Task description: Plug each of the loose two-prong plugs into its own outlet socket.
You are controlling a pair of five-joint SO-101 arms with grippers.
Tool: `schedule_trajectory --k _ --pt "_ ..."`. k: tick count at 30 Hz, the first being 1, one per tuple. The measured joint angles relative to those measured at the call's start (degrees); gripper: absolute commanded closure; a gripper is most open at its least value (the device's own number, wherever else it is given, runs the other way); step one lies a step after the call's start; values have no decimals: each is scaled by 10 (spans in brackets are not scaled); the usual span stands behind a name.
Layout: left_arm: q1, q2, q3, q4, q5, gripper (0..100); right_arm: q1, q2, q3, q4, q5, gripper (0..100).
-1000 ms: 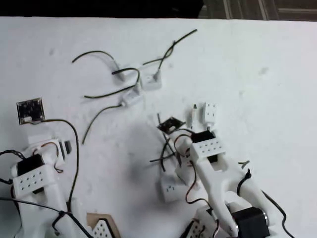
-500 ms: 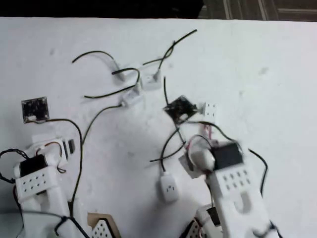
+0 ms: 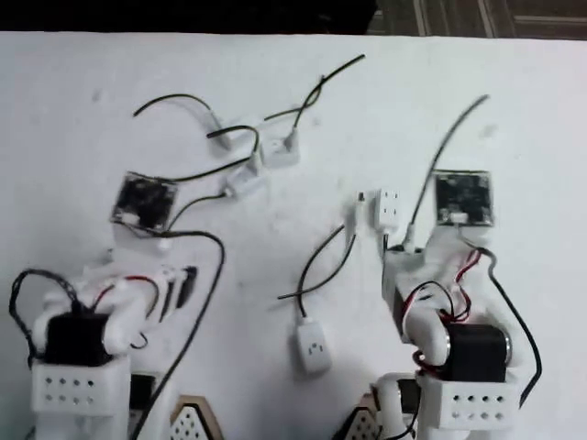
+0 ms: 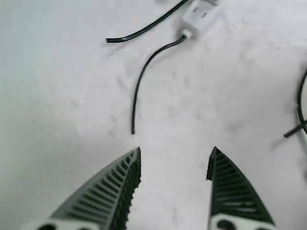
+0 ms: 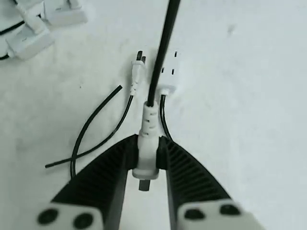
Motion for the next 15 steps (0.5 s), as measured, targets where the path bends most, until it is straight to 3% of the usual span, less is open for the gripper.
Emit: schedule_trajectory --k 8,15 --pt "113 258 -142 57 9 766 2 -1 0 -2 -58 981" --pt "213 487 -254 55 93 766 9 -1 5 -2 -60 981"
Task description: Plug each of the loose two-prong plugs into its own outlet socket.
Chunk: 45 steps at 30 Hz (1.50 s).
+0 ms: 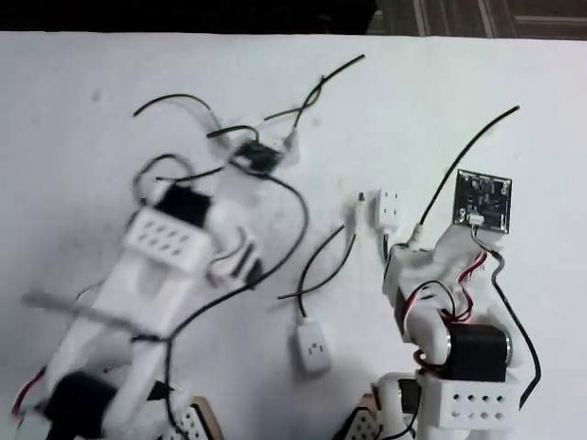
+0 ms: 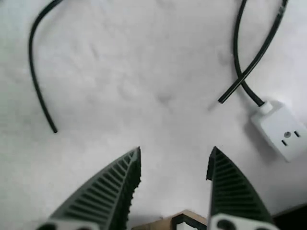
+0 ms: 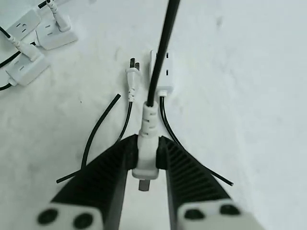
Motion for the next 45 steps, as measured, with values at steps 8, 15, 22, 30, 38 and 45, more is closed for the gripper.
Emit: schedule_trajectory --k 8,15,22,30,38,45 --pt "100 175 -44 -65 46 766 95 0 0 -20 0 981" --pt "136 232 -44 -135 111 766 105 -4 16 -21 0 981" --pt "191 236 -44 -153 160 766 104 -4 16 -21 0 981" --pt "207 348 -61 -179 185 771 104 -5 18 -21 0 981" --pt "216 406 -126 -132 150 953 104 -5 18 -21 0 981" --pt "209 413 -134 -101 116 977 104 -5 18 -21 0 981"
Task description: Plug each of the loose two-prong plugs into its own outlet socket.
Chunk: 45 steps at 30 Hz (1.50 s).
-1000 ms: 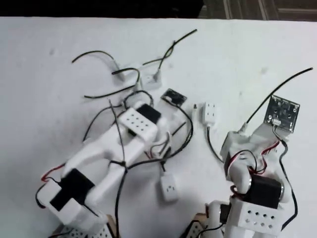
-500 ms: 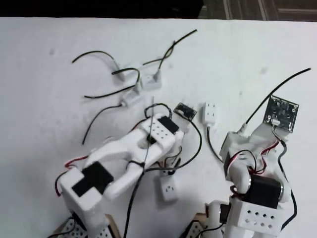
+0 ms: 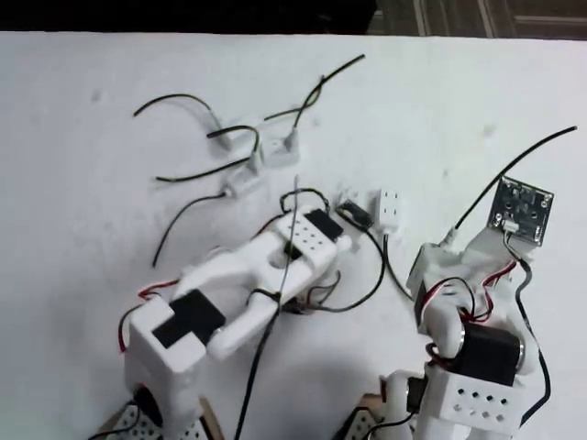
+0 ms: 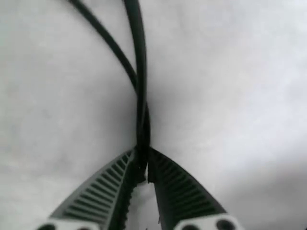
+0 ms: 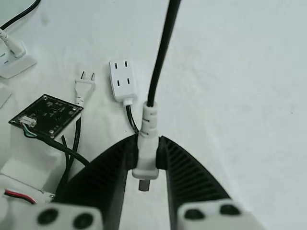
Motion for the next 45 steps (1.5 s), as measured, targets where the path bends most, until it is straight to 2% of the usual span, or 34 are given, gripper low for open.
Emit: schedule_trajectory --k 8,12,17,23,27,37,41,45 --pt "-97 -3 5 13 -106 977 0 0 0 0 0 981" --pt "-157 -48 8 14 -151 964 0 0 0 0 0 981" --pt "-199 -150 8 26 -213 819 0 0 0 0 0 981" --pt "-258 -225 8 70 -228 690 0 0 0 0 0 981" --pt "-299 -255 8 80 -233 715 0 0 4 0 0 981" --pt "-359 -360 21 152 -335 724 -22 0 15 0 0 981" --pt "-370 -399 91 152 -411 724 -23 0 15 0 0 981" --pt "-373 -425 193 107 -489 724 -24 0 15 0 0 981"
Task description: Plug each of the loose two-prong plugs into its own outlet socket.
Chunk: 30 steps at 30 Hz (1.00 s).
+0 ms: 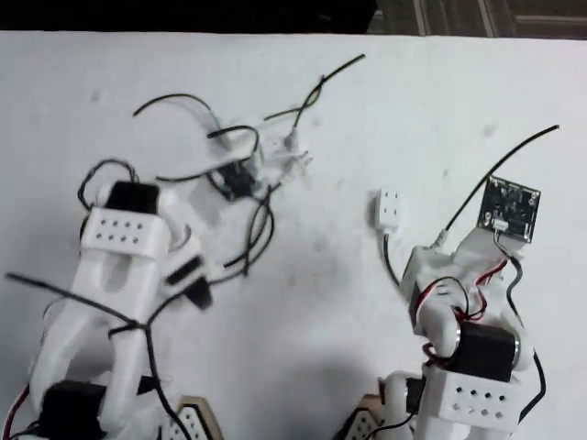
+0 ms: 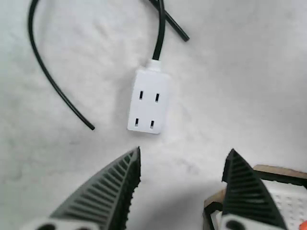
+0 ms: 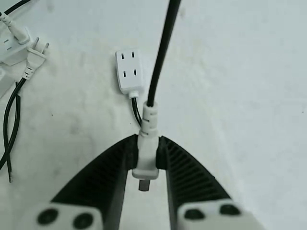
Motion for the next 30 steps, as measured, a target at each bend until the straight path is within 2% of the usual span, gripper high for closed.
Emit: schedule_trajectory --k 4,9,18,20,24,30 --pt "-17 -13 80 -76 -46 723 0 0 0 0 0 981" --pt "-54 -13 127 -173 -90 676 0 0 0 0 0 981" --pt "-69 64 143 -251 -110 677 0 0 0 0 0 981" --pt "-69 97 135 -257 -110 708 0 0 0 0 0 981" --pt "-69 159 102 -261 -110 832 0 0 0 0 0 981" --pt "-45 181 86 -260 -110 960 0 0 0 0 0 981"
